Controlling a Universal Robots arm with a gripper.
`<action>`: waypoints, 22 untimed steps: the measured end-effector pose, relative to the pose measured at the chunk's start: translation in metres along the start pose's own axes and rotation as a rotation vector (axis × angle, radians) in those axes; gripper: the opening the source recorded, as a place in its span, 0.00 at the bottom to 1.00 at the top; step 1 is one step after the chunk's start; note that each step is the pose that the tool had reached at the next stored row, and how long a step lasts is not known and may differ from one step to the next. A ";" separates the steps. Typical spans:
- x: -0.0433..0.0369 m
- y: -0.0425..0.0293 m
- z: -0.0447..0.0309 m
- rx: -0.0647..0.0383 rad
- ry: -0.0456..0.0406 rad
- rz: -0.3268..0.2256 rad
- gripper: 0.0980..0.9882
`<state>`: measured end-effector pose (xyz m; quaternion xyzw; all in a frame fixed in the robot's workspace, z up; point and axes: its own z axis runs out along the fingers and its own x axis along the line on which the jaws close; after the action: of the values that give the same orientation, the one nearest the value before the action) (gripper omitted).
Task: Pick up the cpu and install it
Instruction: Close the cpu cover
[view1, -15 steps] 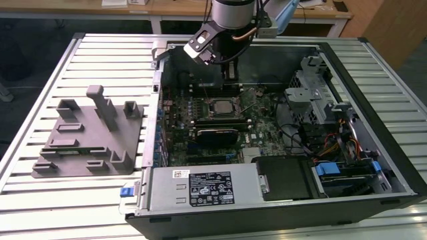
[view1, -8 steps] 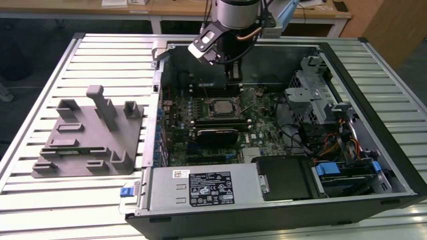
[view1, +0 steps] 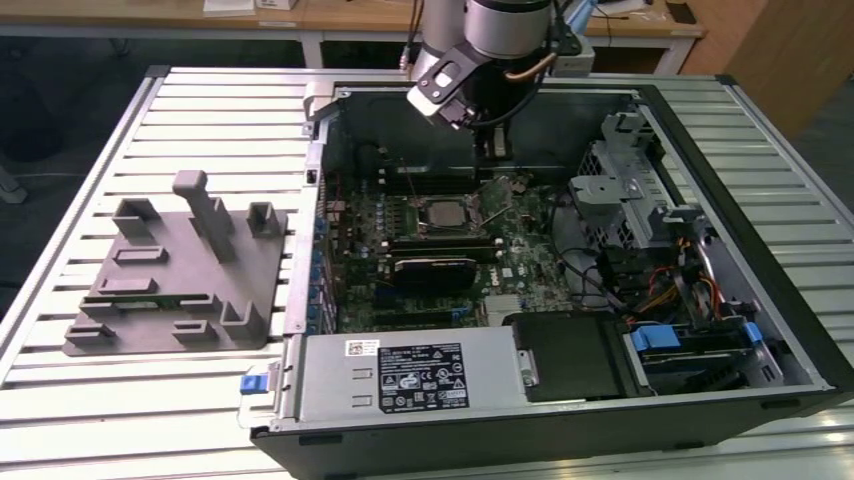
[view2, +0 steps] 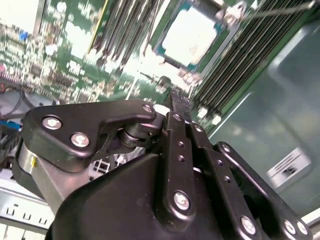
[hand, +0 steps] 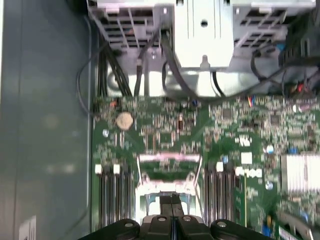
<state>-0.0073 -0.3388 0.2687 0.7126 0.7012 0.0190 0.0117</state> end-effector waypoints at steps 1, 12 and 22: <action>0.0001 0.0039 0.0002 0.000 0.0001 0.000 0.01; 0.0023 0.0480 0.0023 0.000 -0.0004 0.000 0.01; 0.0025 0.0575 0.0150 0.000 -0.0016 0.015 0.01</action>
<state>0.0508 -0.3371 0.2562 0.7180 0.6957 0.0185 0.0120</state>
